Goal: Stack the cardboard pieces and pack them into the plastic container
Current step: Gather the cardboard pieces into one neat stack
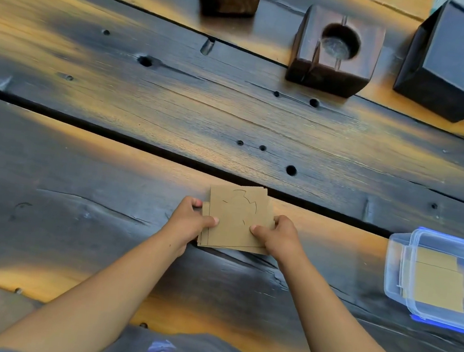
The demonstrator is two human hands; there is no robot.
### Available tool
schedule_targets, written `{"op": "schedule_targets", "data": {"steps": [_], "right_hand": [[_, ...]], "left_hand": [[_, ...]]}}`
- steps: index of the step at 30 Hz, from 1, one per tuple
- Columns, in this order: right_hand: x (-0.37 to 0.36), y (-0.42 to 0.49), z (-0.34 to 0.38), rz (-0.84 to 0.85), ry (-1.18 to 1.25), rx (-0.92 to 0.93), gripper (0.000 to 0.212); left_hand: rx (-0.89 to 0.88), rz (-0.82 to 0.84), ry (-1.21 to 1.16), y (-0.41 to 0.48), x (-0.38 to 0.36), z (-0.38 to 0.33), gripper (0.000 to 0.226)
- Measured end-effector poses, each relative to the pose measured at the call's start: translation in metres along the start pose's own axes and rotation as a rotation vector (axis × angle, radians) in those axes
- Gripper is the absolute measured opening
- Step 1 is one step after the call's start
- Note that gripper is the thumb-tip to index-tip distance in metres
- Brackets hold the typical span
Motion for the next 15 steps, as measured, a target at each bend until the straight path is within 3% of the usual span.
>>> {"op": "schedule_targets", "data": {"steps": [5,10,15], "right_hand": [[0.000,0.001,0.001,0.011,-0.077,0.034,0.049],[0.010,0.004,-0.001,-0.021,-0.091,0.035,0.071],[0.009,0.006,-0.001,0.059,-0.007,-0.026,0.079]], "left_hand": [[0.014,-0.009,0.014,0.001,0.007,0.004,0.048],[0.009,-0.069,0.056,0.000,0.019,0.009,0.054],[0.079,-0.048,0.011,-0.005,0.018,0.009,0.071]]}}
Point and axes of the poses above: each hand's wrist, its own y-axis towards the middle knuckle, its own x-axis out of the back of the hand, z = x × y, the point moved 6 cm from there along y, towards the middle knuckle, and after that the axes turned 7 degrees about -x, right-handed, at the moved point
